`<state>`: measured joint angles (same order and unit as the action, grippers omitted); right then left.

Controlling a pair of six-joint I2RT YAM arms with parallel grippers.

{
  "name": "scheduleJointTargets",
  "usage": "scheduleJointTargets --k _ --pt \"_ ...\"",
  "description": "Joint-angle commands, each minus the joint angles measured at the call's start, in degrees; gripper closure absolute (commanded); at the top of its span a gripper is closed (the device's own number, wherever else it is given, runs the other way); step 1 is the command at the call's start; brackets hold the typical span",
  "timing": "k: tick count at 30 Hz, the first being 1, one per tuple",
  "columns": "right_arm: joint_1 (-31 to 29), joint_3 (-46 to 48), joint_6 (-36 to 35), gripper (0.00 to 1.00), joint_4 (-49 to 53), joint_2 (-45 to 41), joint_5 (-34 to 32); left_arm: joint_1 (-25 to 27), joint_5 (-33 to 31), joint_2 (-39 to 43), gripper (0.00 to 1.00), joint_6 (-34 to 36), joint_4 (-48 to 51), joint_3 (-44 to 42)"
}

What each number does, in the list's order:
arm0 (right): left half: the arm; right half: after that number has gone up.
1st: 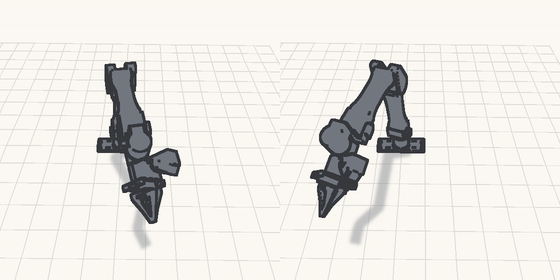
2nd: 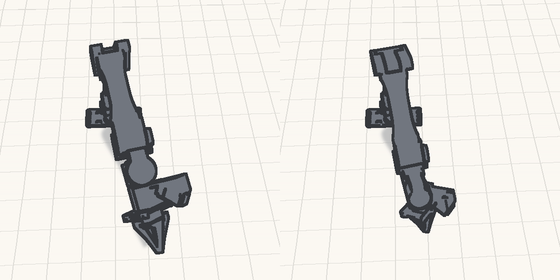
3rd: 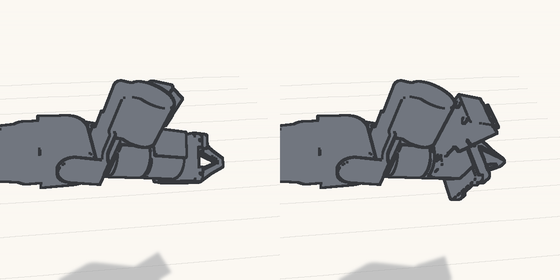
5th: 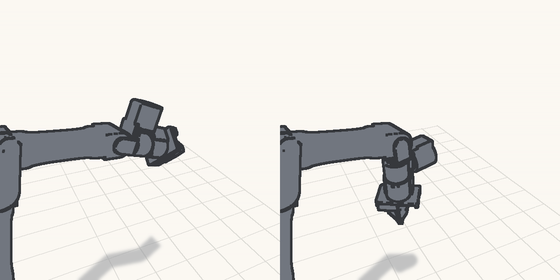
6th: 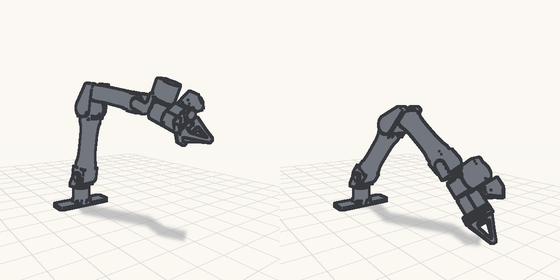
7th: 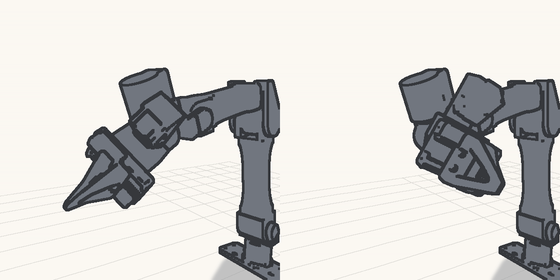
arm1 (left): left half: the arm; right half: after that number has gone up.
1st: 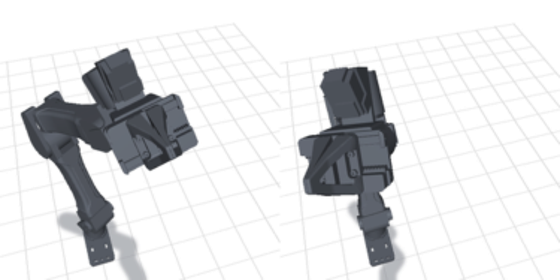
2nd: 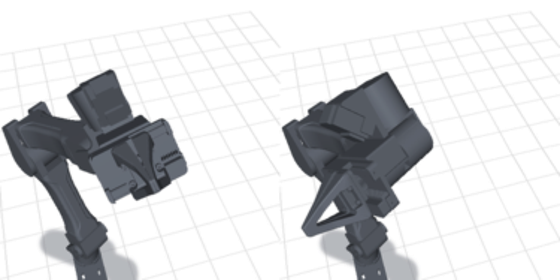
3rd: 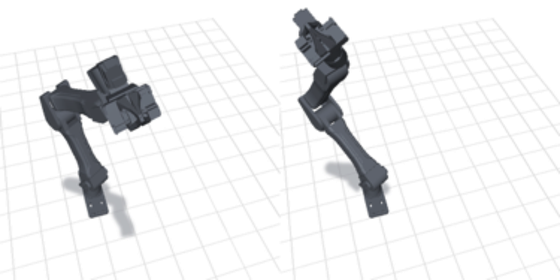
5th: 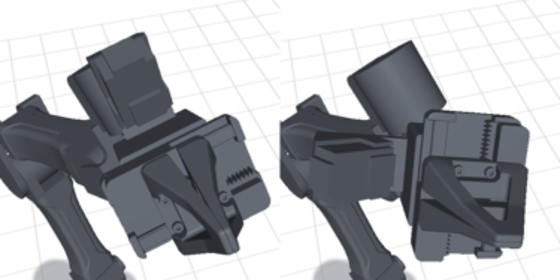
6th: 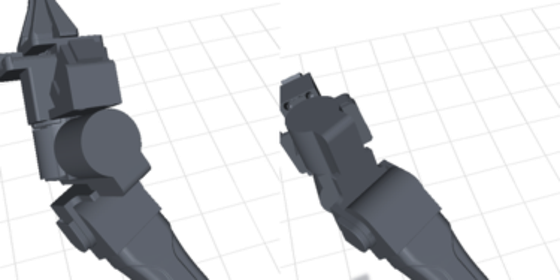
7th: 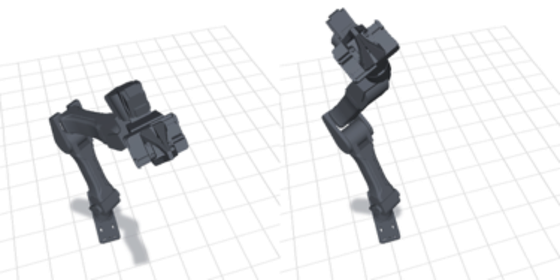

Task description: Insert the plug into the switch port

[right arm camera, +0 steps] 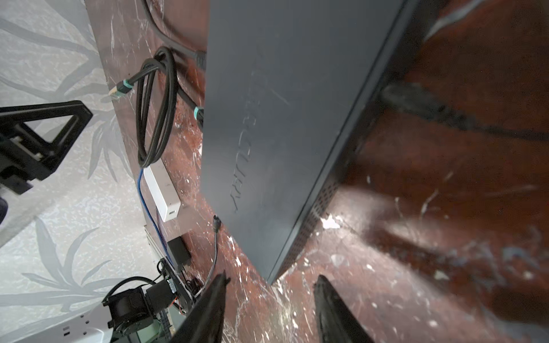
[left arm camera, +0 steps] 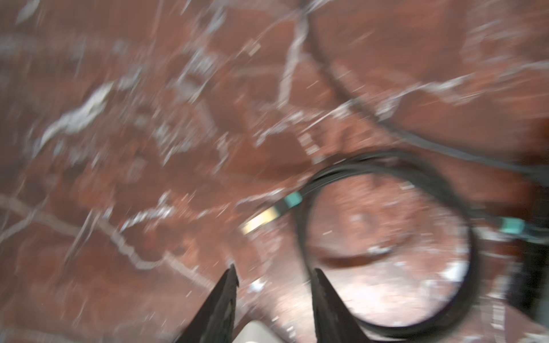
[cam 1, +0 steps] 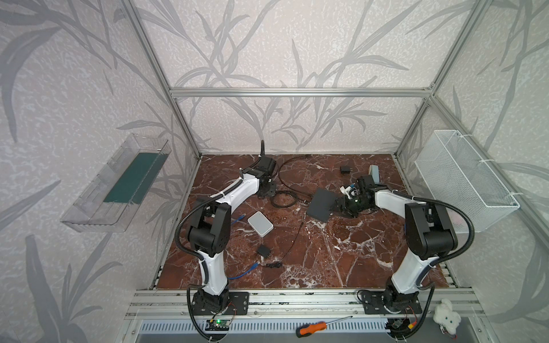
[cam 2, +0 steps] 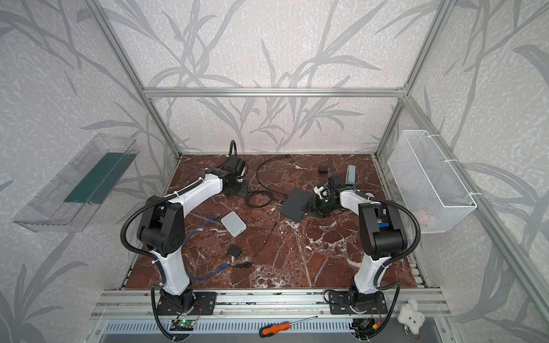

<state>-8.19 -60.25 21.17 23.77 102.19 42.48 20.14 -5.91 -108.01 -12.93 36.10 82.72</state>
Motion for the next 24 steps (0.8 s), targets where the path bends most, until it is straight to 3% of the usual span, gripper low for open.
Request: scheduleJointTargets --k 1,7,14,18,24 --pt "-1.8 0.2 -4.8 0.52 5.8 -4.0 -3.5 -1.0 -4.0 4.8 0.54 -6.9 6.0 -2.7" --pt "-8.9 -2.1 -5.4 0.51 5.2 -5.5 -6.7 -5.3 0.1 6.0 0.54 -13.7 7.7 -9.0" --pt "-19.7 -7.0 -4.6 0.51 6.2 -1.2 -9.2 -5.5 2.8 6.8 0.55 -14.2 5.0 -14.8" --pt "-24.6 -12.1 -5.1 0.55 12.2 3.1 -16.1 -5.6 1.8 6.3 0.55 -12.9 5.6 -13.7" --pt "-26.4 -11.5 -2.0 0.57 12.0 5.2 -17.3 -5.5 0.0 6.0 0.56 -13.2 8.2 -9.9"
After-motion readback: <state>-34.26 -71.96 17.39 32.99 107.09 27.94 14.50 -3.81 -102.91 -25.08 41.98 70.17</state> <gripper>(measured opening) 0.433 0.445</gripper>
